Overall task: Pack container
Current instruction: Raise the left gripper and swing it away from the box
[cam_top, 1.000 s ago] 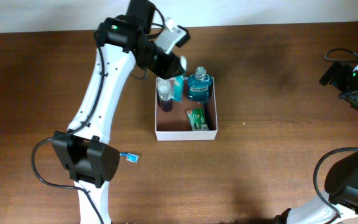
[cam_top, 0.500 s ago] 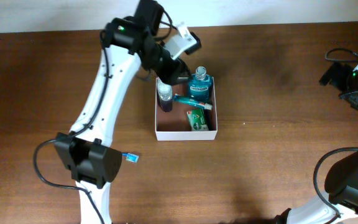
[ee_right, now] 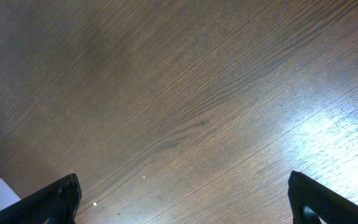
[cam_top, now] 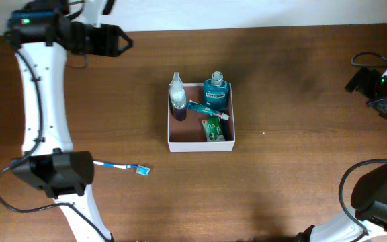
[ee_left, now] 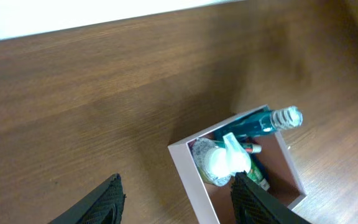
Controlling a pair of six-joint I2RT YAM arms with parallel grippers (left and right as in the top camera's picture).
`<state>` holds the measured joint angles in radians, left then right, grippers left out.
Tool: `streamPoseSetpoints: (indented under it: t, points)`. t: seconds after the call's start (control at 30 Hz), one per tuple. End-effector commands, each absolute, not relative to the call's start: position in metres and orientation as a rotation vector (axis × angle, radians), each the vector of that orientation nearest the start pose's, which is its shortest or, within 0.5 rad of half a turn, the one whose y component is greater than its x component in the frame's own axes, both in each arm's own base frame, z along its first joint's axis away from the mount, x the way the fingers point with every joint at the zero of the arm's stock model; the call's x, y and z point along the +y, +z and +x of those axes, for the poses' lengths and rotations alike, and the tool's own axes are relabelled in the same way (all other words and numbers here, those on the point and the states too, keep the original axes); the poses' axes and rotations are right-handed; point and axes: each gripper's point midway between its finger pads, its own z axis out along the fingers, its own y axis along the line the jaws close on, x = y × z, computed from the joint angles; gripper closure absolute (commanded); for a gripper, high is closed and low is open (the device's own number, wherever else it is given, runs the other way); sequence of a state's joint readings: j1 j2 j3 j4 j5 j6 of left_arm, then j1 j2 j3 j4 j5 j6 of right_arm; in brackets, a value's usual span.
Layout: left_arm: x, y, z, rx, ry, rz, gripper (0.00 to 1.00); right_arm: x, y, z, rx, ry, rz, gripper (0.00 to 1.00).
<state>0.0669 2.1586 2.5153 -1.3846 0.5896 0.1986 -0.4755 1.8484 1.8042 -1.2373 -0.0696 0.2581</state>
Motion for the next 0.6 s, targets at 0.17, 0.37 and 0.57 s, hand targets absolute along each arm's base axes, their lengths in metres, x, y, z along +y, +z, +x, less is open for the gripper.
streamPoseSetpoints:
  t: [0.17, 0.37, 0.57]
  points:
    - [-0.054, 0.313, 0.500, 2.340, -0.740, 0.312, 0.43, -0.179, 0.194, 0.370, 2.630, 0.044, 0.992, 0.01]
    - [-0.032, 0.317, 0.524, 2.296, -0.537, 0.290, 0.38, -0.179, 0.194, 0.370, 2.630, 0.043, 0.992, 0.01]
    - [-0.011, 0.313, 0.533, 2.314, -0.373, 0.236, 0.03, -0.179, 0.194, 0.370, 2.630, 0.043, 0.992, 0.01]
